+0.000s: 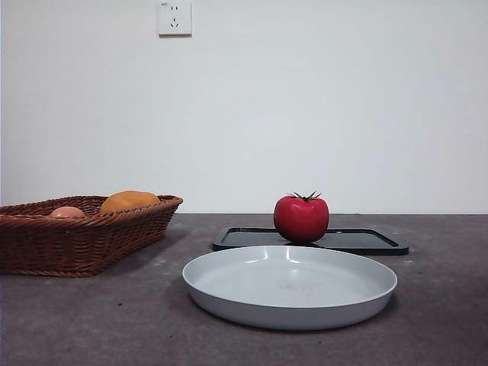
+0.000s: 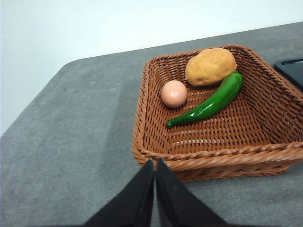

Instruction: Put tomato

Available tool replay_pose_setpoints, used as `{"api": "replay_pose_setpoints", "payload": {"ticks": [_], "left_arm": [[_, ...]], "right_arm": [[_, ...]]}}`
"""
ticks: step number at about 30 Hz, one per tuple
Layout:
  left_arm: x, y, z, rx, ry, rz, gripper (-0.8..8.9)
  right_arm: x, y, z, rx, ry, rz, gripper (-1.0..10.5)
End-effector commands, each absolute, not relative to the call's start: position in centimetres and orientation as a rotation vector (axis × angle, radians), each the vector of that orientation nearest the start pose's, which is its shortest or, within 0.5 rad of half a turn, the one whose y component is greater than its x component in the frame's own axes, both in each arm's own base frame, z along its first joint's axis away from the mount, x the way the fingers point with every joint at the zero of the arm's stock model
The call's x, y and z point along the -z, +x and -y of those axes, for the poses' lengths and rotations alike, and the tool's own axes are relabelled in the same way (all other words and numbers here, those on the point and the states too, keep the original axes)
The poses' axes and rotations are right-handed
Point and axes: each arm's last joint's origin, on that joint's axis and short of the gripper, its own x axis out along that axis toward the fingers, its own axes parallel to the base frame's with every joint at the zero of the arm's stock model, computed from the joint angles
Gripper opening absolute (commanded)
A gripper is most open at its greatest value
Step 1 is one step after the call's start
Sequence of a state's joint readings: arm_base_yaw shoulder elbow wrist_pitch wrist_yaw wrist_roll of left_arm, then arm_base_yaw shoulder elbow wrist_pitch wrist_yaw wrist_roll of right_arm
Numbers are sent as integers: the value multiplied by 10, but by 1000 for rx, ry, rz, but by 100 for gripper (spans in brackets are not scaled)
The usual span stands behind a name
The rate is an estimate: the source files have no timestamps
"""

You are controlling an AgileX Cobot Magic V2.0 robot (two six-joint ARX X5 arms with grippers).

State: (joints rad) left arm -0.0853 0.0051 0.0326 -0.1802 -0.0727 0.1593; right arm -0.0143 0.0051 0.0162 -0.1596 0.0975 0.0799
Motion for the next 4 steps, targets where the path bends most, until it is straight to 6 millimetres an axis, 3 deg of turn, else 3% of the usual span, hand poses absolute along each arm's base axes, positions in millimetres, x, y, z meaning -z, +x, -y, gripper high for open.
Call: {"api": "replay_pose_setpoints", "payload": {"ticks": [1,4], "left_arm": [[-150,95,6,27,173,-180,8],[-150,95,6,27,173,-180,8]], "right_arm": [[-152,96,4,121,84,-144,7],[-152,96,4,121,84,-144,7]]}}
